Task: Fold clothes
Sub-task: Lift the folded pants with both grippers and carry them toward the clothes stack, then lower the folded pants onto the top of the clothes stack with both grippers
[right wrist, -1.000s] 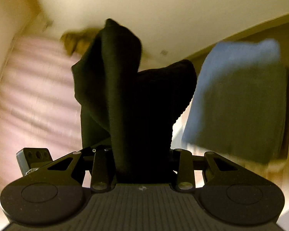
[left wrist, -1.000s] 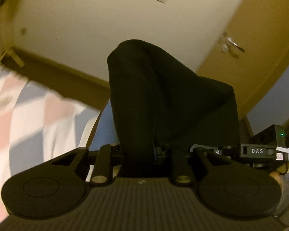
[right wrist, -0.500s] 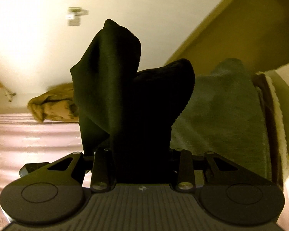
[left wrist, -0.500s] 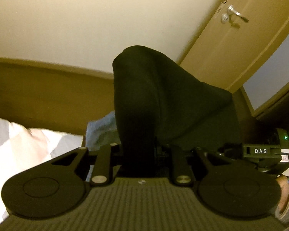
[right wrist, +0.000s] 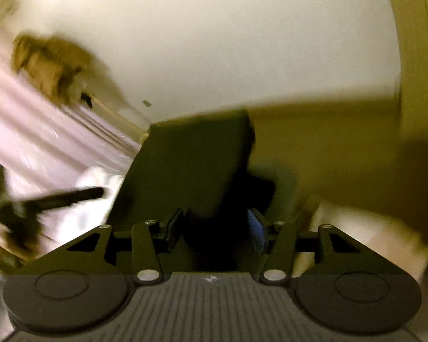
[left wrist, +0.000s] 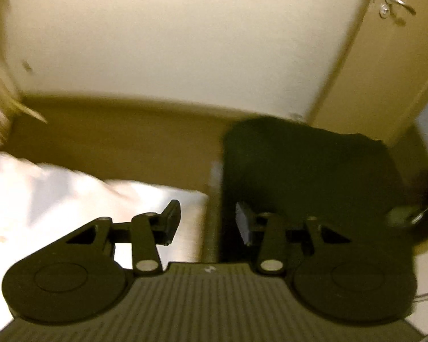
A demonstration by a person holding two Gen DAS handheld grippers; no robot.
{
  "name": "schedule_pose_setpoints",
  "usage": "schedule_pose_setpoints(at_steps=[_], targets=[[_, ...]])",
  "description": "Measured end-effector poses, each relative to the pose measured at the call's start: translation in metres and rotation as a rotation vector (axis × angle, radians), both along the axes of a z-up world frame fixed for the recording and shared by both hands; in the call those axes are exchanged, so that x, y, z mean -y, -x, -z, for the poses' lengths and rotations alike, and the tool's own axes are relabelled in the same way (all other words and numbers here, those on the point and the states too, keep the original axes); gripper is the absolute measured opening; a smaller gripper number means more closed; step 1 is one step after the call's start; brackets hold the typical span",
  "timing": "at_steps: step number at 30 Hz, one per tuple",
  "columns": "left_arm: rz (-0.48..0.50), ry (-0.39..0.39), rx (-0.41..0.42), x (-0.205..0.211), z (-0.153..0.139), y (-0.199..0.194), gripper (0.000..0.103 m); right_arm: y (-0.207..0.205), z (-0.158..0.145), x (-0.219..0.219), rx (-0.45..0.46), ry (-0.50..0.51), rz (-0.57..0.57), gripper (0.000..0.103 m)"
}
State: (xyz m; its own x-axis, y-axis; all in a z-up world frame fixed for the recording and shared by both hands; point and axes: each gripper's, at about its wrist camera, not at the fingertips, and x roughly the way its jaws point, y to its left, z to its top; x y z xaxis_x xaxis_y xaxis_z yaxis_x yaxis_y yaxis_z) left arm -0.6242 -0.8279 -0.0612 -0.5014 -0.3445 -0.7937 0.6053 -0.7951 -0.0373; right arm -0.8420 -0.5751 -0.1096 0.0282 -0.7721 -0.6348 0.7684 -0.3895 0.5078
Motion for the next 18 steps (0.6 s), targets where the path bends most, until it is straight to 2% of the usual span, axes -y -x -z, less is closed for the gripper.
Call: schedule_pose_setpoints(at_steps=[3,4,6,8,10,11,13,15,17,18], targets=[[0.003,0.063,-0.097,-0.039,-0.015,-0.028,0.034,-0.04,-0.03,-0.013,-0.298,0.108,-0.168,0.056],[0.016,0.083,-0.125,-0.056,-0.017,-0.035,0.034,-0.058,-0.031,-0.014,-0.375,0.141,-0.256,0.073],[0.053,0.13,-0.145,-0.089,-0.01,-0.048,0.035,-0.092,-0.033,-0.018,-0.528,0.202,-0.429,0.098],[0.081,0.159,-0.126,-0.115,0.01,-0.055,0.035,-0.12,-0.016,-0.025,-0.654,0.214,-0.56,0.096],[0.075,0.157,-0.085,-0.128,0.036,-0.055,0.035,-0.134,0.014,-0.03,-0.729,0.179,-0.654,0.091],[0.065,0.16,-0.062,-0.133,0.05,-0.051,0.035,-0.133,0.03,-0.034,-0.724,0.157,-0.673,0.092],[0.057,0.177,-0.032,-0.137,0.076,-0.044,0.036,-0.122,0.052,-0.04,-0.647,0.152,-0.684,0.094],[0.046,0.189,-0.035,-0.143,0.084,-0.043,0.036,-0.116,0.054,-0.044,-0.589,0.145,-0.692,0.096],[0.023,0.205,-0.044,-0.147,0.083,-0.04,0.036,-0.109,0.046,-0.041,-0.596,0.141,-0.723,0.095],[0.014,0.207,-0.044,-0.147,0.081,-0.037,0.035,-0.105,0.041,-0.039,-0.6,0.14,-0.736,0.091]])
